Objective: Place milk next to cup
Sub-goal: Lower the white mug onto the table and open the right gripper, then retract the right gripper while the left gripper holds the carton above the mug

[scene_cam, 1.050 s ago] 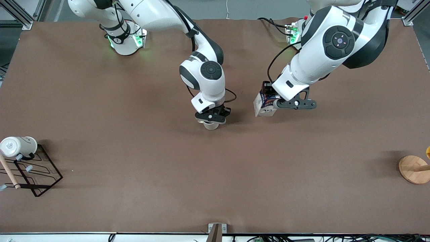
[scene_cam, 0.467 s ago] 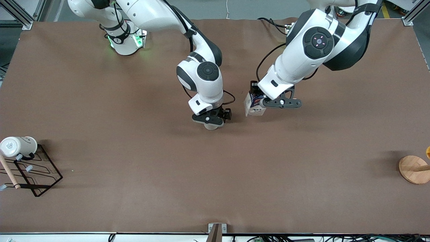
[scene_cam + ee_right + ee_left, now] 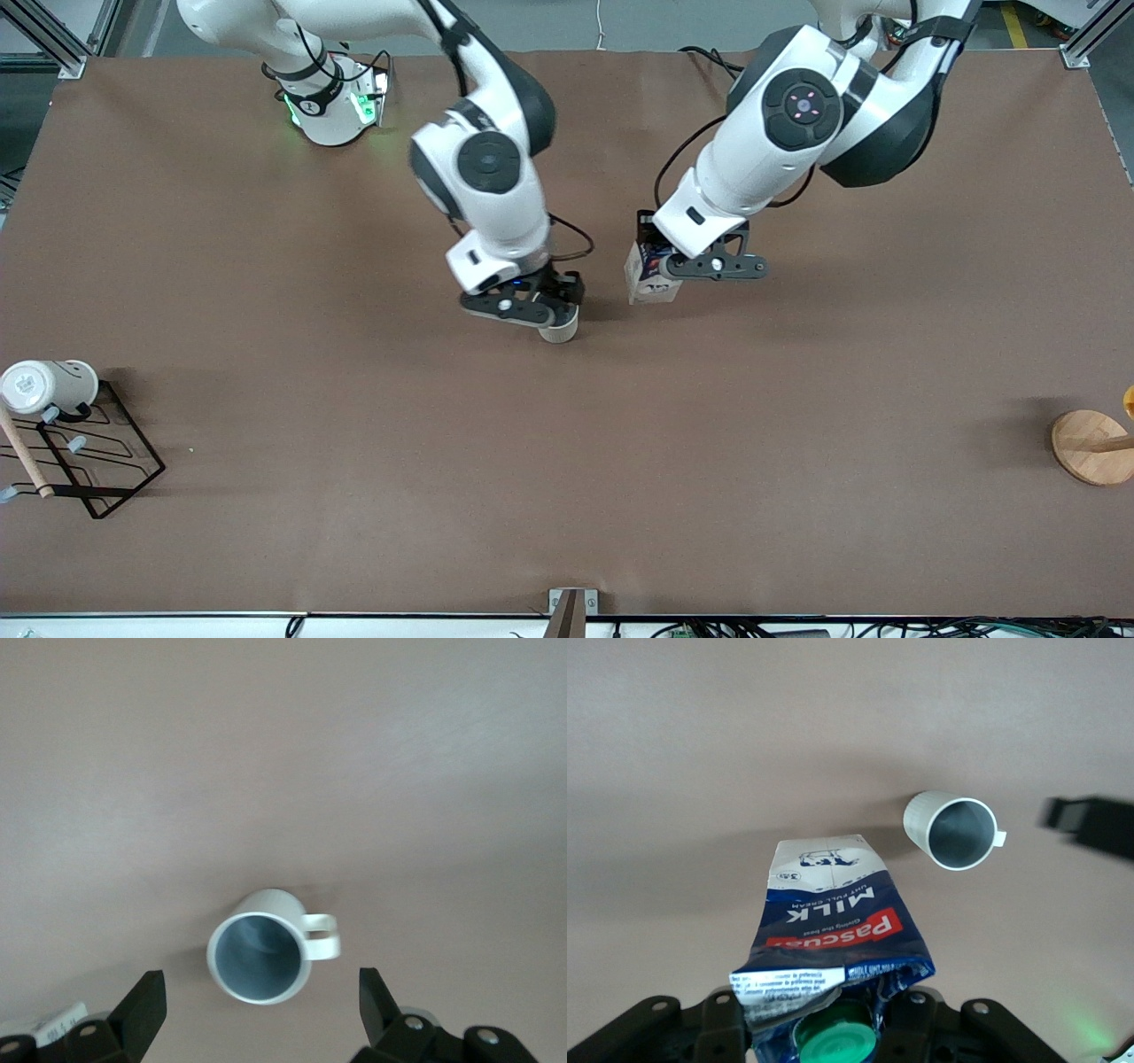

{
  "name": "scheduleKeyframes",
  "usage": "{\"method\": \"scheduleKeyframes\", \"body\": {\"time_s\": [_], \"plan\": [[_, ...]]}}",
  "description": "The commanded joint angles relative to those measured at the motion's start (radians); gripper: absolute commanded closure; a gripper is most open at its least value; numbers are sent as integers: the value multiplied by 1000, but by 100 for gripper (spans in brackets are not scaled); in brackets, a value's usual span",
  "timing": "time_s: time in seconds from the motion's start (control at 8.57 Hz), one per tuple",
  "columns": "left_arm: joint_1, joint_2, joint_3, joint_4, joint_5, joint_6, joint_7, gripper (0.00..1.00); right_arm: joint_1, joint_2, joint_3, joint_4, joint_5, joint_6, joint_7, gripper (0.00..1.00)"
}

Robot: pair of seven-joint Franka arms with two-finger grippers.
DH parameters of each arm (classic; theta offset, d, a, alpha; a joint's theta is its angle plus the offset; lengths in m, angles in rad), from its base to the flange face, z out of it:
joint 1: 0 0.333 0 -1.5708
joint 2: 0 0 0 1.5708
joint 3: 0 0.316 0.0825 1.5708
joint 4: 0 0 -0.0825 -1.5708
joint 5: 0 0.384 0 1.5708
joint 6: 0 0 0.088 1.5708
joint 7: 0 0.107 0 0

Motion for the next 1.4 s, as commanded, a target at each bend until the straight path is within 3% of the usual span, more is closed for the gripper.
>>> {"method": "scheduleKeyframes", "body": {"time_s": [0.0, 0.23, 0.58, 0.82, 1.28], "plan": [[-67, 25, -1, 4, 37, 26, -78, 54, -156, -144, 18, -99, 41, -101, -178, 2], [-122, 33, -1, -1, 58, 29, -136, 54, -319, -203, 15, -101, 41, -204, -371, 1], [-202, 48, -1, -1, 58, 51, -194, 54, -551, -247, 13, -99, 17, -247, -675, 1], [-246, 74, 0, -1, 60, 132, -205, 53, -631, -278, 12, -98, -58, -261, -766, 1], [-276, 128, -1, 1, 116, 195, -210, 53, -718, -365, 13, -75, -67, -362, -834, 1]]}}
